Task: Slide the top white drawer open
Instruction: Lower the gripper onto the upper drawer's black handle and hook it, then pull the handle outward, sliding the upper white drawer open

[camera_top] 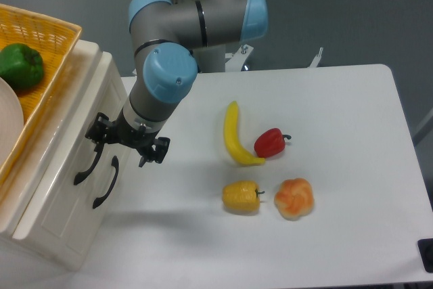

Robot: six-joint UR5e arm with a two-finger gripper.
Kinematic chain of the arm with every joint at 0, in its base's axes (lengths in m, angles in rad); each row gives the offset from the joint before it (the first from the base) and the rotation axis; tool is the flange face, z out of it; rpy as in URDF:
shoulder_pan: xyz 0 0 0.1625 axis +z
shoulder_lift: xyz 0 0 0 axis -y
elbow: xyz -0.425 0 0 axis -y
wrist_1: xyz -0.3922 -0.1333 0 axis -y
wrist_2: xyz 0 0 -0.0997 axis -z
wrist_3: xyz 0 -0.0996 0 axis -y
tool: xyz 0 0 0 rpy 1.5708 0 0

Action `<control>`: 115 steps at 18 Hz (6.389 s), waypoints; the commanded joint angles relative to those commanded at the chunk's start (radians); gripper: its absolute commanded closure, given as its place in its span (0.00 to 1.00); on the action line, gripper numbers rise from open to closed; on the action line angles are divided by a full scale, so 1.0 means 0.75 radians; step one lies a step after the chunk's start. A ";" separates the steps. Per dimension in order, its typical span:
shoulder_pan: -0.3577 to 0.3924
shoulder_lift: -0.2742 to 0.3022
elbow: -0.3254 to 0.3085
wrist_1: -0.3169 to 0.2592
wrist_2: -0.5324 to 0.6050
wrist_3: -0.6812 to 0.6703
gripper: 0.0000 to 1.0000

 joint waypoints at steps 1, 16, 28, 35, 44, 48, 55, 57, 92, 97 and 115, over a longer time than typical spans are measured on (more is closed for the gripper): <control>0.000 -0.004 0.002 0.000 0.000 0.000 0.00; -0.027 -0.041 0.004 0.006 0.004 -0.020 0.00; -0.027 -0.051 0.016 0.016 0.049 0.002 0.00; -0.025 -0.061 0.035 0.018 0.070 0.016 0.00; -0.012 -0.065 0.039 0.025 0.070 0.016 0.00; -0.008 -0.074 0.039 0.033 0.072 0.016 0.00; 0.025 -0.074 0.041 0.033 0.072 0.016 0.00; 0.033 -0.078 0.045 0.033 0.072 0.016 0.00; 0.170 -0.096 0.080 0.035 0.074 0.074 0.00; 0.188 -0.106 0.092 0.039 0.074 0.076 0.00; 0.239 -0.113 0.084 0.016 0.065 0.096 0.00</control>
